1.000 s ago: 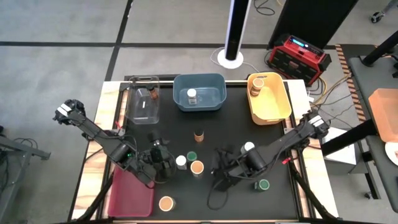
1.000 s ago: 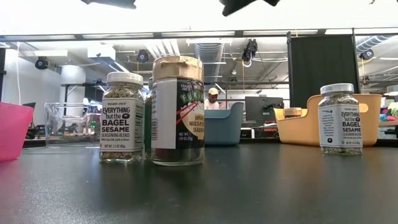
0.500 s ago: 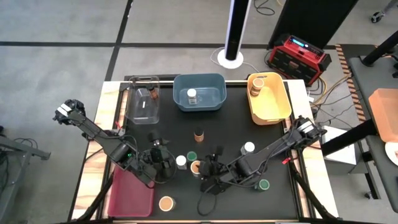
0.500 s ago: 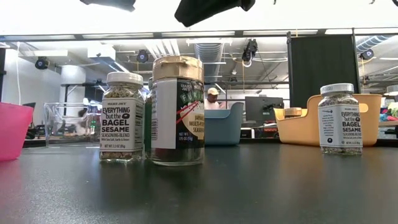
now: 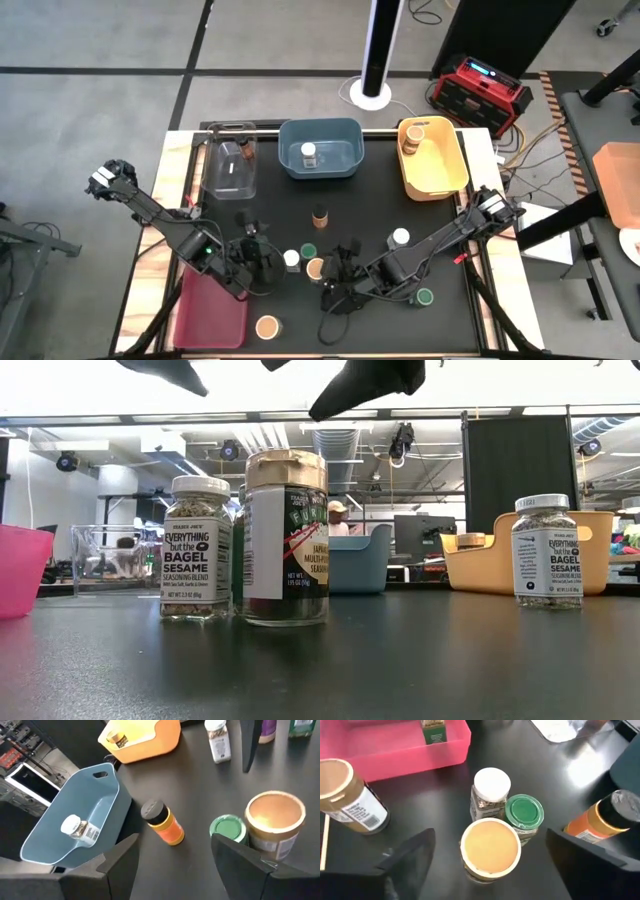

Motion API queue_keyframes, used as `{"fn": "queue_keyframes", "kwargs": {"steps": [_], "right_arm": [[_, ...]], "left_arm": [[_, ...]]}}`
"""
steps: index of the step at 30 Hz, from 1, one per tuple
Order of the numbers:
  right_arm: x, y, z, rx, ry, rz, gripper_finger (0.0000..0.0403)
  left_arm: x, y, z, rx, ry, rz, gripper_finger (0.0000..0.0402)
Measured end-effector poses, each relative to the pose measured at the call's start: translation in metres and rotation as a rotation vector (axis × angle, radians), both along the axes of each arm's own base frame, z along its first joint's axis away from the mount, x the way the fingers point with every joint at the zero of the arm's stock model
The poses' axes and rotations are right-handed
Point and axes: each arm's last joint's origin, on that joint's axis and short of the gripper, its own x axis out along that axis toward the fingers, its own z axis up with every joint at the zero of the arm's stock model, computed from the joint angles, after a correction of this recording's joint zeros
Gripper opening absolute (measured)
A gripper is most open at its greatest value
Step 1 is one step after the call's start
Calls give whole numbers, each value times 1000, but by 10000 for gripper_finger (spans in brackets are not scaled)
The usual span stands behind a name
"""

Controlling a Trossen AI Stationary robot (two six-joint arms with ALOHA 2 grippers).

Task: Sort spices by type
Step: Put the top gold seasoning bottle into the yellow bin

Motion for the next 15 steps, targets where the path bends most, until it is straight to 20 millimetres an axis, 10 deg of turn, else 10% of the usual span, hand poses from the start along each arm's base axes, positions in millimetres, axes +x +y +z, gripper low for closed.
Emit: {"fn": "queue_keyframes", "kwargs": {"steps": [15], "right_arm": [[15, 5, -42, -37, 62, -14, 391]], "left_arm": [[-3, 2, -2, 58, 55, -21, 230]]}}
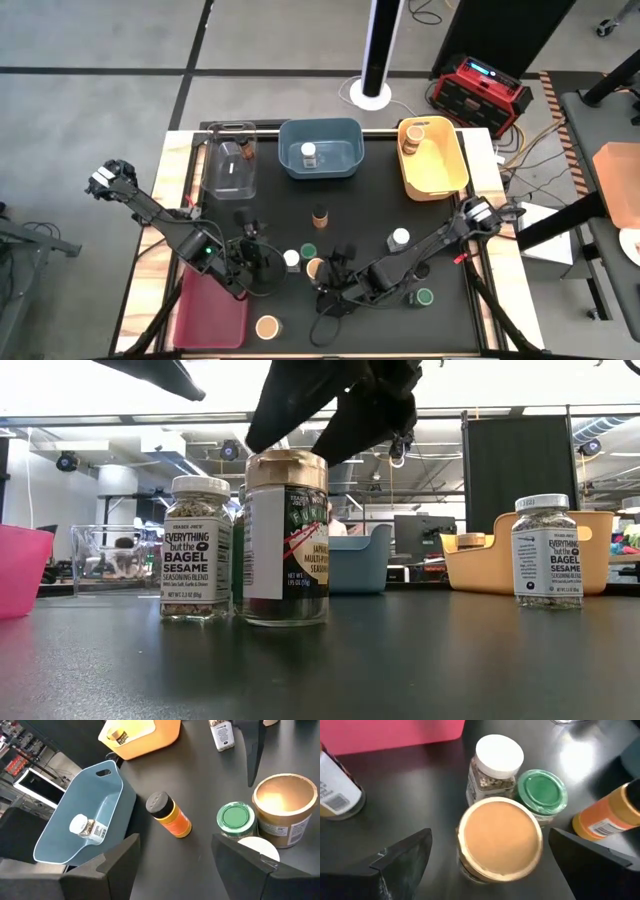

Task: Sort spices by type
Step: Put the top gold seasoning bottle into the yellow bin

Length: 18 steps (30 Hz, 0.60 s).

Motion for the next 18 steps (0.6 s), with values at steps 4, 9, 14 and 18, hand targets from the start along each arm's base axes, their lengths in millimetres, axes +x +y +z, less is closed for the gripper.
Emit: {"fn": "queue_keyframes", "kwargs": {"steps": [4, 9, 14, 18], "right_arm": [[3, -1, -7, 12, 1, -25, 391], [7, -2, -20, 14, 19, -50, 391], [9, -2, -29, -28, 8, -79, 391], [10, -3, -31, -28, 7, -82, 390]], "left_arm": [[0, 0, 0, 6, 3, -5, 230], [0, 0, 0, 8, 5, -5, 230], [0, 0, 0, 8, 5, -5, 230], [0, 0, 0, 8, 5, -5, 230]]}}
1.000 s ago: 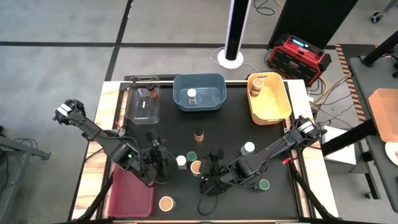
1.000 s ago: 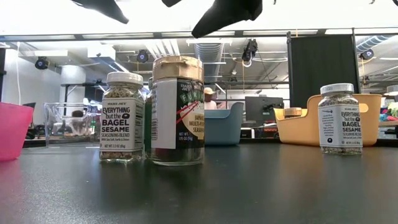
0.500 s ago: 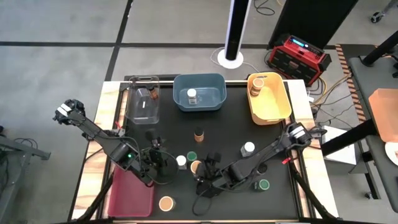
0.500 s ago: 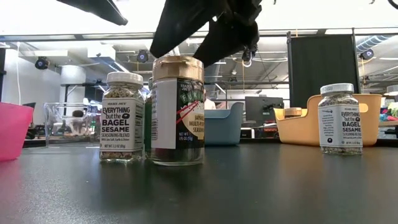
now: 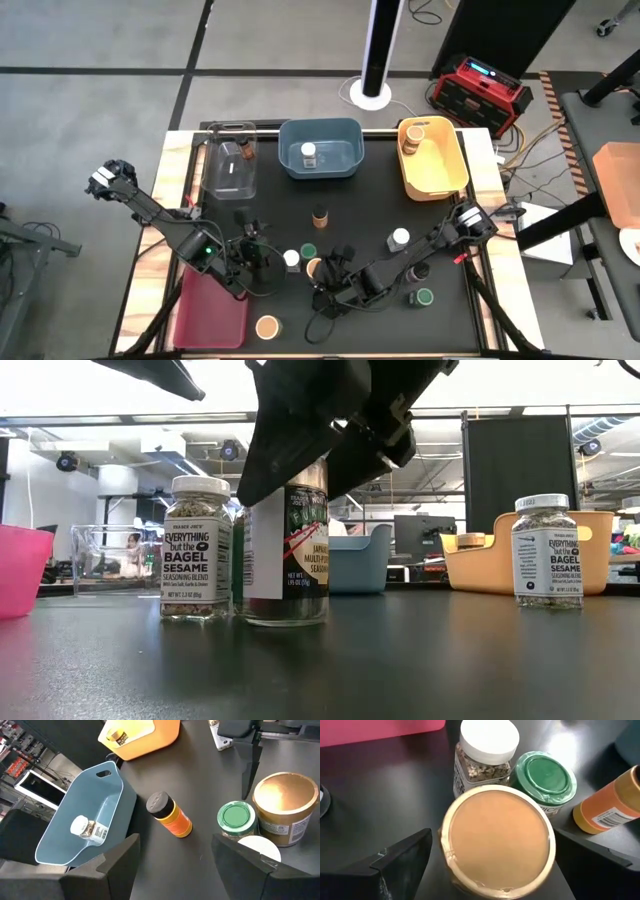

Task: Sort spices by type
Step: Put the top gold seasoning bottle into the yellow bin

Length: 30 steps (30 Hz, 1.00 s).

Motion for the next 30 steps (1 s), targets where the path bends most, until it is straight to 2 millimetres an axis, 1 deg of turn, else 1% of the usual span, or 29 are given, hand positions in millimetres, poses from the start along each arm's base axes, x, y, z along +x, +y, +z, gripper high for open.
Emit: {"fn": "queue_keyframes", "kwargs": {"steps": [3, 5, 12, 14, 21, 24, 28, 30], "right_arm": [[0, 0, -2, 0, 3, -2, 381], [1, 0, -2, 2, 2, -4, 367], [1, -1, -3, 27, -10, -30, 287], [2, -1, -2, 29, -12, -31, 271], [1, -1, -3, 42, -12, -37, 270], [0, -1, 0, 51, -15, -36, 270], [-4, 0, 15, 83, -29, -20, 271], [-7, 0, 27, 99, -59, -18, 271]], "left_arm": [[0, 0, 0, 0, 0, 0, 230], [0, 0, 0, -1, -1, 0, 230], [0, 0, 0, -5, -5, 1, 230], [0, 0, 0, -5, -5, 2, 230], [0, 0, 0, -5, -5, 2, 230], [0, 0, 0, -5, -5, 2, 230], [0, 0, 0, -5, -5, 2, 230], [0, 0, 0, -5, -5, 2, 230]]}}
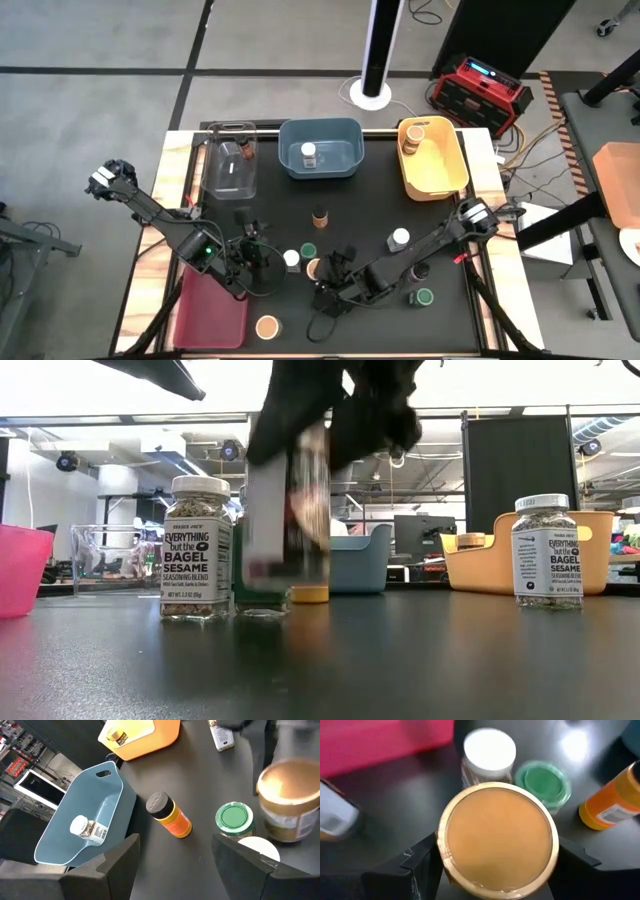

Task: Sort spices by type
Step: Put the top gold seasoning bottle into the yellow bin

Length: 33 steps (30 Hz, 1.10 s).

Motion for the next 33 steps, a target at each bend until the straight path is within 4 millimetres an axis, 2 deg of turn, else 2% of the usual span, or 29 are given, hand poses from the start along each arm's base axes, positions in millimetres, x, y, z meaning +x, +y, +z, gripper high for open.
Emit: {"fn": "queue_keyframes", "kwargs": {"steps": [7, 12, 18, 26, 33], "right_arm": [[-17, -7, 45, 98, -106, -100, 270], [-45, -27, 80, 68, -110, -219, 270], [-76, -70, 111, -33, -73, -390, 270], [-102, -131, 139, -145, -60, -578, 270], [-136, -169, 141, -175, -42, -660, 270]], "left_arm": [[-1, 1, 1, -22, -16, 13, 230], [-2, 1, 3, -23, -18, 14, 230], [-2, 1, 3, -23, -17, 14, 230], [-2, 1, 3, -22, -16, 14, 230], [-2, 1, 3, -21, -14, 14, 230]]}}
